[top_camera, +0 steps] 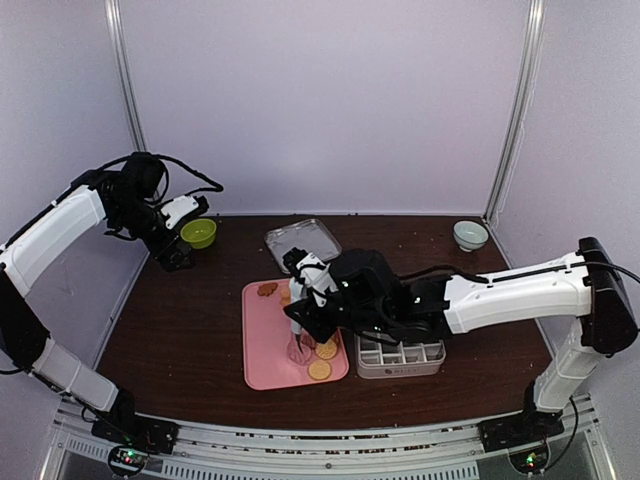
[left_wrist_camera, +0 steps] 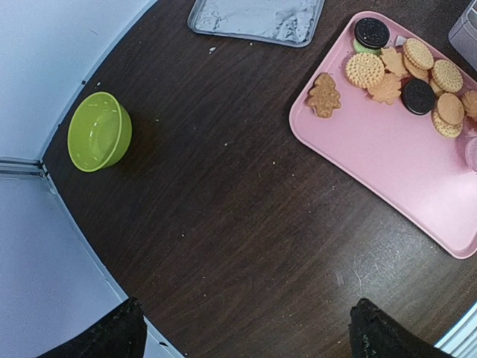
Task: Pack the cookies
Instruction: Pick up the fake cookies from the plate, then place the fake cookies in the empty pocket of the box.
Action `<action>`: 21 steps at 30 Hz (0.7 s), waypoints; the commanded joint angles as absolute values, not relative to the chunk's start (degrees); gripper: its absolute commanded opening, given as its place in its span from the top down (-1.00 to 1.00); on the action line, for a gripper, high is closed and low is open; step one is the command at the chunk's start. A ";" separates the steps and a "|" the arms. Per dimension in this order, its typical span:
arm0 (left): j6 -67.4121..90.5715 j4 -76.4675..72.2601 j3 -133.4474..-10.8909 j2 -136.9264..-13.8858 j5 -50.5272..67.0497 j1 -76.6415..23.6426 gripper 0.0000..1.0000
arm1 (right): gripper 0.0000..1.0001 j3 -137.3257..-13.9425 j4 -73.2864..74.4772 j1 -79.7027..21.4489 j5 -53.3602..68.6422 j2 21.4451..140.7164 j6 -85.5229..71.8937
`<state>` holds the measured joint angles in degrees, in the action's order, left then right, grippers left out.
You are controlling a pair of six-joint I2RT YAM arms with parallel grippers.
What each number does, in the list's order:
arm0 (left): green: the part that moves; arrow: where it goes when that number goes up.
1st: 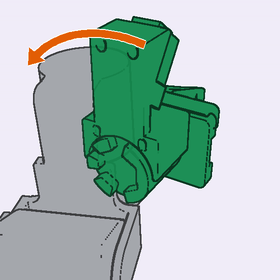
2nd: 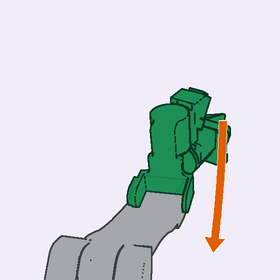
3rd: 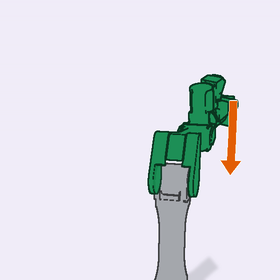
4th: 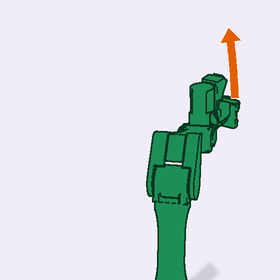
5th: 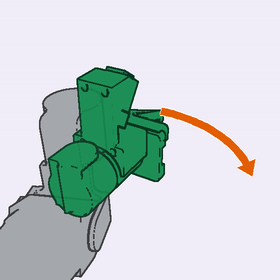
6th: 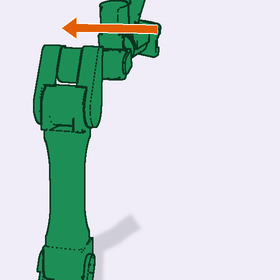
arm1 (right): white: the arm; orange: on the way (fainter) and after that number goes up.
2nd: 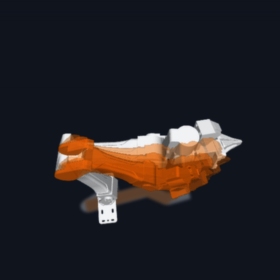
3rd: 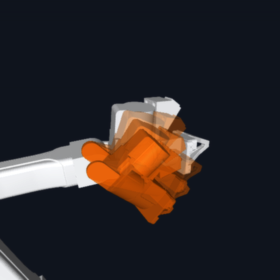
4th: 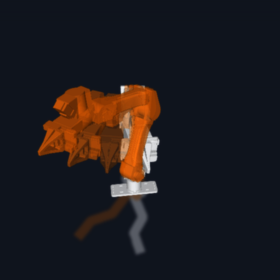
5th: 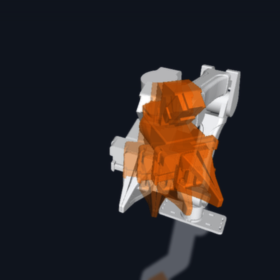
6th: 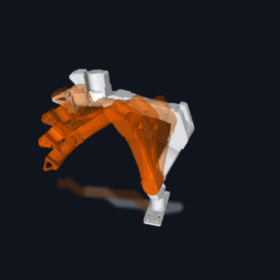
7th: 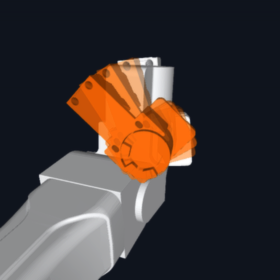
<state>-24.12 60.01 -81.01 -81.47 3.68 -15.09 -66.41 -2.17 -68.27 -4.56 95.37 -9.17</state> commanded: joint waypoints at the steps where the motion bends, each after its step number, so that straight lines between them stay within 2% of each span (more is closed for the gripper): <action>1: -24.70 59.41 -81.87 -81.31 3.72 -15.11 -0.96 | 0.51 -68.93 -3.34 -67.21 -6.20 87.63 -8.93; 12: -24.79 59.41 -81.91 -81.52 4.39 -15.12 -0.96 | 0.51 -54.20 0.01 -61.39 -9.30 71.39 -10.54; 21: -24.79 59.40 -81.90 -81.97 5.10 -15.07 -0.96 | 0.51 -46.50 1.26 -59.00 -10.77 63.92 -12.89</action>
<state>-24.12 60.01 -81.01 -81.47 3.99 -15.09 -47.55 2.35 -59.40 -9.10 67.02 -11.05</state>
